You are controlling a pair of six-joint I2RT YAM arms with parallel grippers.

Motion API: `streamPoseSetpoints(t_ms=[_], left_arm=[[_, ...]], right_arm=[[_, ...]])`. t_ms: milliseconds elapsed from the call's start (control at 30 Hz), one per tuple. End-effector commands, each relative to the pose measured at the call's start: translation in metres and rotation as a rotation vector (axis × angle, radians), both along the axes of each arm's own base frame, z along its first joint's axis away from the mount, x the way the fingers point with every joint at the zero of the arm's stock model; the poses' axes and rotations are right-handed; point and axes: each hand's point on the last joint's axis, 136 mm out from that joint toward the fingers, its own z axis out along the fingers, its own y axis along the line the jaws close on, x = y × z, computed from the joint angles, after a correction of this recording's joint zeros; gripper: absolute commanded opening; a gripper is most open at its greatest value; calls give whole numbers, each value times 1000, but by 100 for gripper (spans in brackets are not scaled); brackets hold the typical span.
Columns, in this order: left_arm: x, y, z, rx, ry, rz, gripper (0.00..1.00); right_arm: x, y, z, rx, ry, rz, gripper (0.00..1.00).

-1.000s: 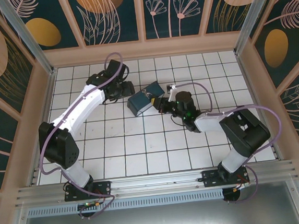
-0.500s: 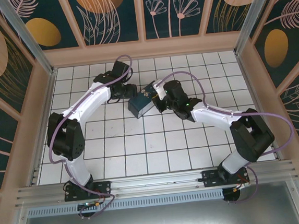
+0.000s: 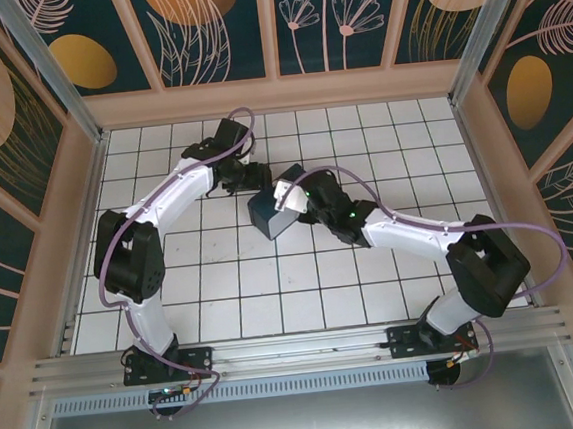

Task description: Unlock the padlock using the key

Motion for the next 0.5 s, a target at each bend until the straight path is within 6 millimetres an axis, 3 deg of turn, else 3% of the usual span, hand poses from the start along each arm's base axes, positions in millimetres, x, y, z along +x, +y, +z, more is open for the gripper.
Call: streamPoseSetpoints(t_ms=[0, 167, 300, 467], left_arm=[[-21, -2, -3, -115, 93, -15, 58], [-30, 15, -2, -246, 137, 20, 54], [-48, -8, 2, -419, 194, -53, 51], [-57, -18, 7, -524, 212, -69, 50]], right_arm=[[13, -2, 37, -51, -233, 47, 0], [18, -11, 32, -66, -274, -5, 0], [18, -8, 13, -52, -244, -94, 0], [17, -6, -13, -28, -176, -211, 0]])
